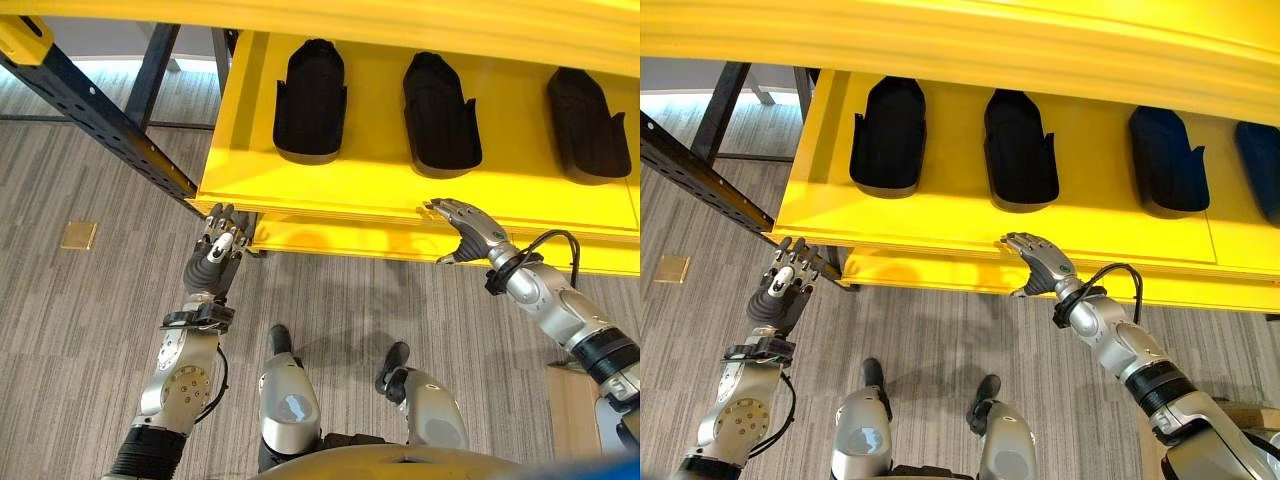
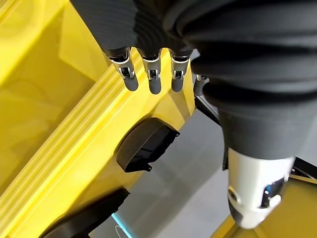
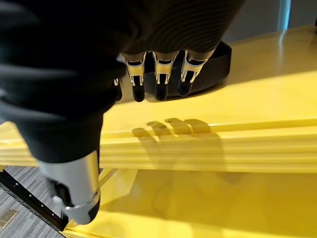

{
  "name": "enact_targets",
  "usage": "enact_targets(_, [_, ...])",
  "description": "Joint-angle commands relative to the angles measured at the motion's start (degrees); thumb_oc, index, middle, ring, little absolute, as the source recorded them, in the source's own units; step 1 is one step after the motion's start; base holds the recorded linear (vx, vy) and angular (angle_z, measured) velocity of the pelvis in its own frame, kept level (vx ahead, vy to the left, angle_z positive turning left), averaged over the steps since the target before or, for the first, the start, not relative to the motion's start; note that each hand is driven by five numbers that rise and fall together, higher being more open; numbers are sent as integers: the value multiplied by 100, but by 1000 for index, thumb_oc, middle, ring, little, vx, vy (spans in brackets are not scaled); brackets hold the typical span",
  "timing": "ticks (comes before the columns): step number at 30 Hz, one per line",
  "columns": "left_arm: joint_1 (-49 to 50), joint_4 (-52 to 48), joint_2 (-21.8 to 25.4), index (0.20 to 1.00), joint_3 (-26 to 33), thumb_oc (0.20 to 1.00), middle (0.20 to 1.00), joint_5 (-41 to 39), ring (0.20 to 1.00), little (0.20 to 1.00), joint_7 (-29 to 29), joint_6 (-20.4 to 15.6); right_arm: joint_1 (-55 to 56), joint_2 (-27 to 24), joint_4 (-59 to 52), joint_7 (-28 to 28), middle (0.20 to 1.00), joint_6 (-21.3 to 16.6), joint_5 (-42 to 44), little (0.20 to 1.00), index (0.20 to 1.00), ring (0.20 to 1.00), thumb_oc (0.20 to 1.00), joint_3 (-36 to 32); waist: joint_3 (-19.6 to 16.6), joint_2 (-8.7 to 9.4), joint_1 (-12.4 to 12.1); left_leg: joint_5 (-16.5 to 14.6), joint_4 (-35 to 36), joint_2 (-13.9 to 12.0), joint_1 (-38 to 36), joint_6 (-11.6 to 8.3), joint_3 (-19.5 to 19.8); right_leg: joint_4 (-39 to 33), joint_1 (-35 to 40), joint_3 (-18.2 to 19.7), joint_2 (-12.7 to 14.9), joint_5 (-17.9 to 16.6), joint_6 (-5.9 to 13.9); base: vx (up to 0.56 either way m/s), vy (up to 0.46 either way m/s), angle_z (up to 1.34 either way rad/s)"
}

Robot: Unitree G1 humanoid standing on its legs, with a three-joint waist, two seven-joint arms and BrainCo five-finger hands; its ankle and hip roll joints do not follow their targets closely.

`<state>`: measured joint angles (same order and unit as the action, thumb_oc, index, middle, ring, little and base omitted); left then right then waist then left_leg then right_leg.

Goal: Move parts from the plastic box to the shelf.

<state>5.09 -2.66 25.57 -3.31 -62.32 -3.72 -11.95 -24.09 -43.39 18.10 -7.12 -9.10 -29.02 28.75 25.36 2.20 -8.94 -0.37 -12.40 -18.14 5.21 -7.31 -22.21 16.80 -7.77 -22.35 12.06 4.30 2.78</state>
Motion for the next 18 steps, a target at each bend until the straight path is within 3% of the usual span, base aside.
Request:
enact_targets(1, [6, -339, 127, 1000, -65, 1000, 1000, 154, 1000, 1000, -2, -349, -420, 91, -49, -288, 1000, 90, -140, 1000, 1000, 1000, 1000, 43, -138, -38, -126, -40, -406, -254, 222, 48, 117, 589, 9, -444, 700, 123, 489, 0, 0, 0])
enact_targets(18, [-240, -118, 32, 1000, -259, 1000, 1000, 143, 1000, 1000, -123, -298, -1433, -34, 1050, -66, 1000, 266, -121, 1000, 1000, 1000, 1000, 500, 70, -229, -249, 5, -514, -282, 474, 11, 178, 1032, -364, -524, 907, 233, 421, -4, -3, 1])
